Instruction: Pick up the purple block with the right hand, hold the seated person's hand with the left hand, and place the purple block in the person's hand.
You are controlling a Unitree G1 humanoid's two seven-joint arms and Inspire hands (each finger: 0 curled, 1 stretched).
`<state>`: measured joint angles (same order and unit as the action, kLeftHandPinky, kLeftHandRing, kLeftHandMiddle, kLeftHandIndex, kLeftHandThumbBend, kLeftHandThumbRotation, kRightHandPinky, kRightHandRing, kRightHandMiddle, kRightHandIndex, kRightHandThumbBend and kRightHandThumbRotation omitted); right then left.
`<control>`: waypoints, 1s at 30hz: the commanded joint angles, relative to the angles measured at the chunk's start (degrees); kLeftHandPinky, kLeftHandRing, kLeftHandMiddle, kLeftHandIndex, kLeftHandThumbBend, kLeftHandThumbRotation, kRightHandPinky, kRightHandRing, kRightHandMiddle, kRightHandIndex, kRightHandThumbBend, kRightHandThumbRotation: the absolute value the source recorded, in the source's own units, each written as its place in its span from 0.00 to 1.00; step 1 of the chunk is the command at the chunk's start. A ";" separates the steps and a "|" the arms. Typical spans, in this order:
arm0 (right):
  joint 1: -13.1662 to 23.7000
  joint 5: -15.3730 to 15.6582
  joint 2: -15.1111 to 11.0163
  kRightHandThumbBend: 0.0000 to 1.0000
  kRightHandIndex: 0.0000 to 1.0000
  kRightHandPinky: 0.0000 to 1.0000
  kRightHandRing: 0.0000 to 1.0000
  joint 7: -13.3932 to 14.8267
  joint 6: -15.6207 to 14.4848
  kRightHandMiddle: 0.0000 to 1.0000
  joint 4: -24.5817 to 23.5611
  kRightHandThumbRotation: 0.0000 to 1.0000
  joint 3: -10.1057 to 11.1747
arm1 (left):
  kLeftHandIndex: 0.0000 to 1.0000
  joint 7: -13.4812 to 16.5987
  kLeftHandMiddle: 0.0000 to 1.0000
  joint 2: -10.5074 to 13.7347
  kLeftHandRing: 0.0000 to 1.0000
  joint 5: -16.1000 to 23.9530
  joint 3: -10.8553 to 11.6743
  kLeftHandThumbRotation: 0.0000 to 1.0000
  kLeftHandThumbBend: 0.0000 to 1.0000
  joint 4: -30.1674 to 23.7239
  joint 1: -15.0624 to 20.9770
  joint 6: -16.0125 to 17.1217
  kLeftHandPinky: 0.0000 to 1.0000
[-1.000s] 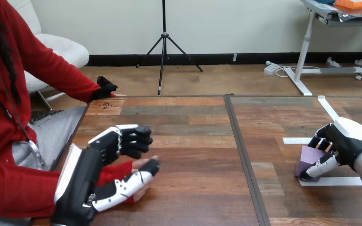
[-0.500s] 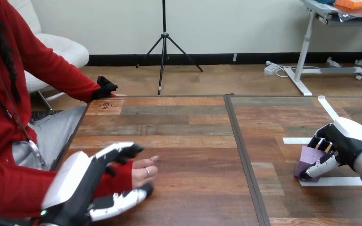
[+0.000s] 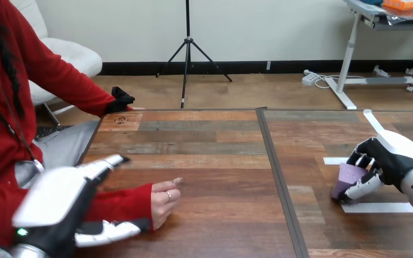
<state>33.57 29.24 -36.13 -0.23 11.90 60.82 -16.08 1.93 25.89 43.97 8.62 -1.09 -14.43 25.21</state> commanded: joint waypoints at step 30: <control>2.66 -0.90 0.21 0.70 0.50 0.38 0.44 1.21 0.16 0.49 -2.68 0.00 1.34 | 0.98 9.22 0.97 5.19 0.96 6.51 -4.77 0.56 1.00 2.33 7.39 -5.43 0.94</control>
<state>33.57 29.08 -36.12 -0.23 11.98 59.16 -15.83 8.97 29.21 50.01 4.80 0.18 -10.90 20.43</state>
